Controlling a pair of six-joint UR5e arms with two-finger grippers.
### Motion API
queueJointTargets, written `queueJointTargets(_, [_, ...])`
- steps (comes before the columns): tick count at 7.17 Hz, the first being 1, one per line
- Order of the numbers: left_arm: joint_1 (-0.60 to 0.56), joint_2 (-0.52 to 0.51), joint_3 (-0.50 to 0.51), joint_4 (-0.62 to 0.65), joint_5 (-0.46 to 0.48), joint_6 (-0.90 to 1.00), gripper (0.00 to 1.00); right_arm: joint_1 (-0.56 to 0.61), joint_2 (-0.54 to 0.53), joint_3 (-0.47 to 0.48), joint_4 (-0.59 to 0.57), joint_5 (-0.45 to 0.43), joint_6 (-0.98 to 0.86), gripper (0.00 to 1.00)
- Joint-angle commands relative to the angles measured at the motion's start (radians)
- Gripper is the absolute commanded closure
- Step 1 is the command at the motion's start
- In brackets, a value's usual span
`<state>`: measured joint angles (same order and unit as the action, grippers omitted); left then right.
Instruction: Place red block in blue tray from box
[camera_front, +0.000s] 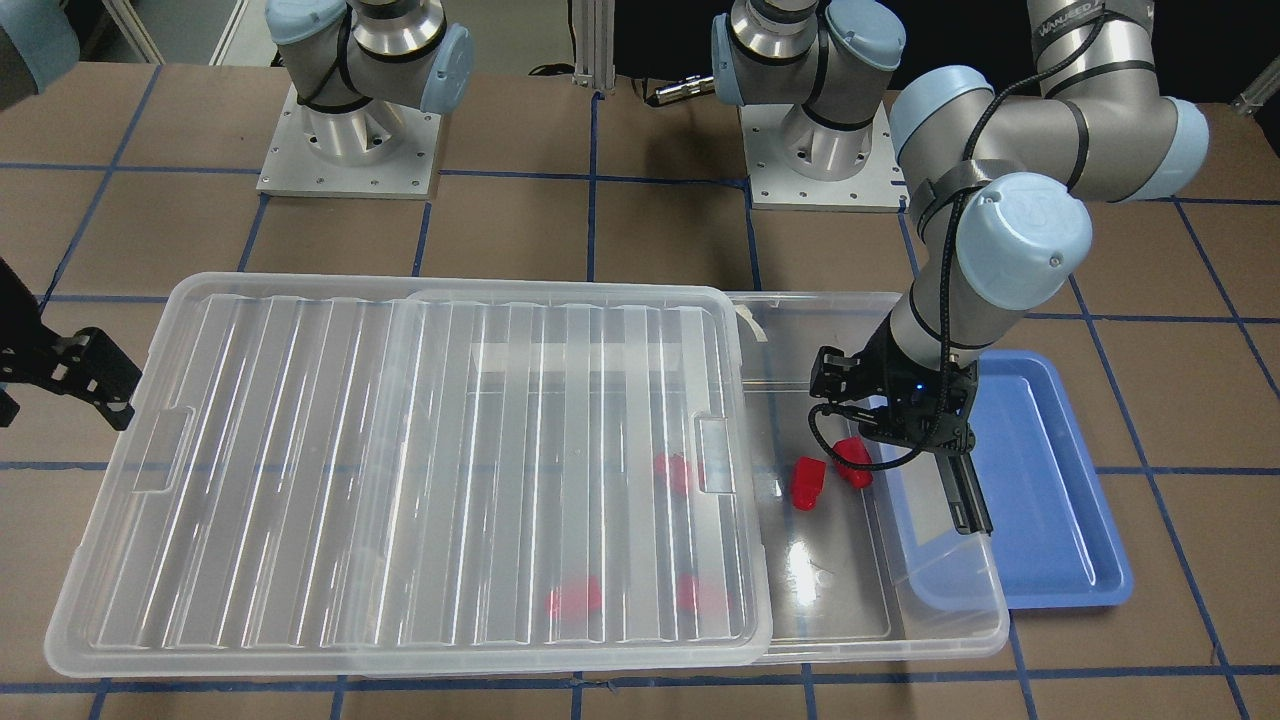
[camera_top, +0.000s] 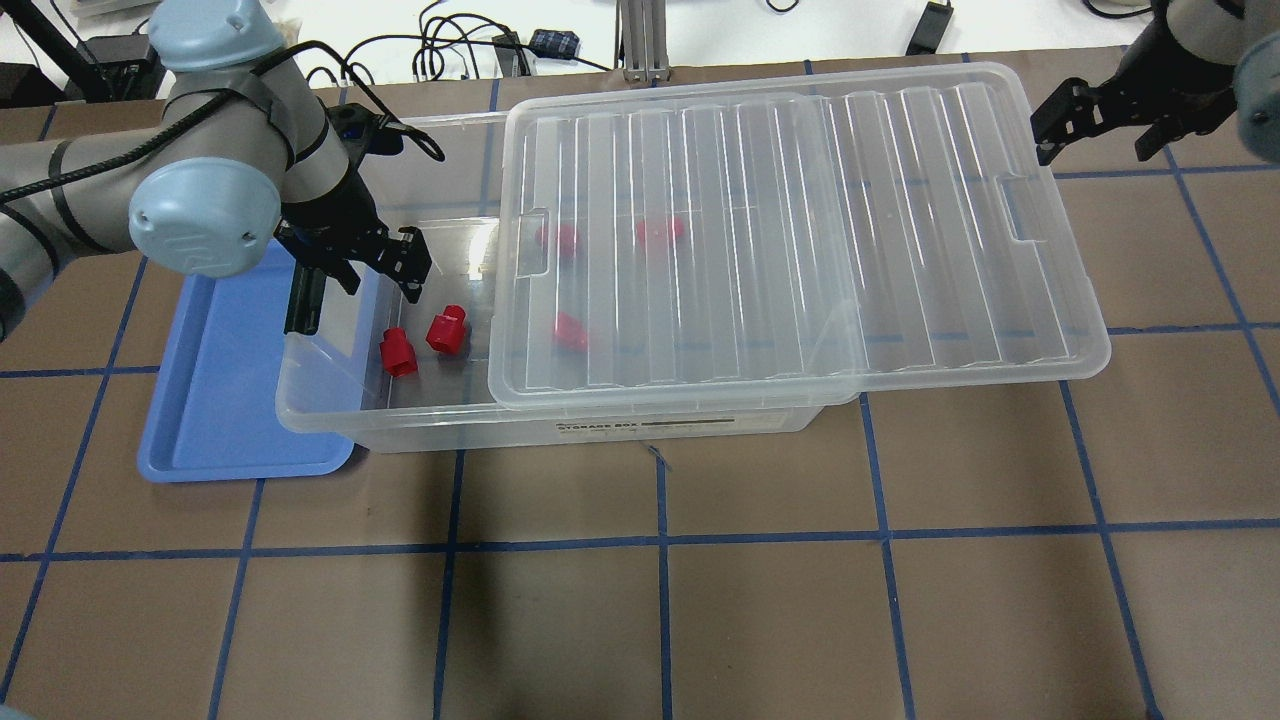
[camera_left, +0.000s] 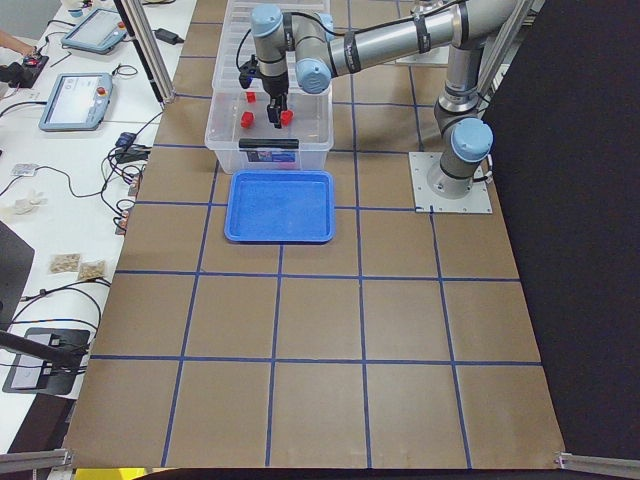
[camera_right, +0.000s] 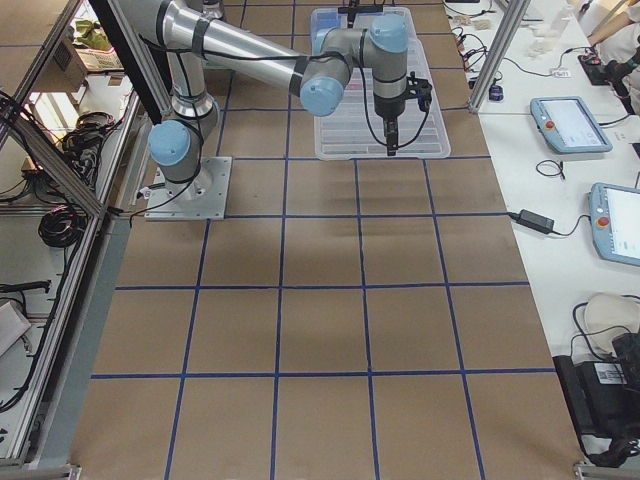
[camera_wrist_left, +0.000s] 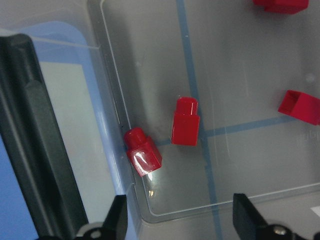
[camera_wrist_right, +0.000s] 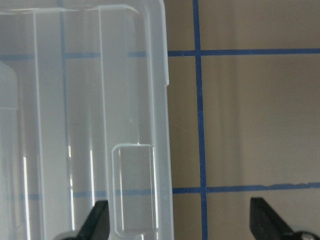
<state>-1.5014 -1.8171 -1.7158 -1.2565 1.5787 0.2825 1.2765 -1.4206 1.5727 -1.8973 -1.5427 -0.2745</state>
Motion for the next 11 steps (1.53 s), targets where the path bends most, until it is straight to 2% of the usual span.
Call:
queueJointTargets(1, [-0.008, -0.037, -0.054, 0.113, -0.006, 0.007, 0.32, 0.033, -0.085, -0.109, 0.227, 0.001, 0.079, 0.0])
queueJointTargets(3, [-0.008, -0.082, -0.091, 0.204, -0.008, 0.012, 0.3, 0.125, -0.133, -0.106, 0.283, -0.011, 0.225, 0.0])
queueJointTargets(6, [-0.017, -0.139, -0.096, 0.258, -0.011, 0.014, 0.3, 0.367, -0.115, -0.111, 0.261, -0.048, 0.547, 0.0])
queueJointTargets(7, [-0.019, -0.154, -0.096, 0.262, -0.011, 0.014, 0.3, 0.392, -0.1, -0.106, 0.244, -0.054, 0.585, 0.0])
queueJointTargets(11, [-0.029, -0.203, -0.096, 0.305, -0.011, 0.014, 0.3, 0.388, -0.098, -0.102, 0.233, -0.076, 0.528, 0.0])
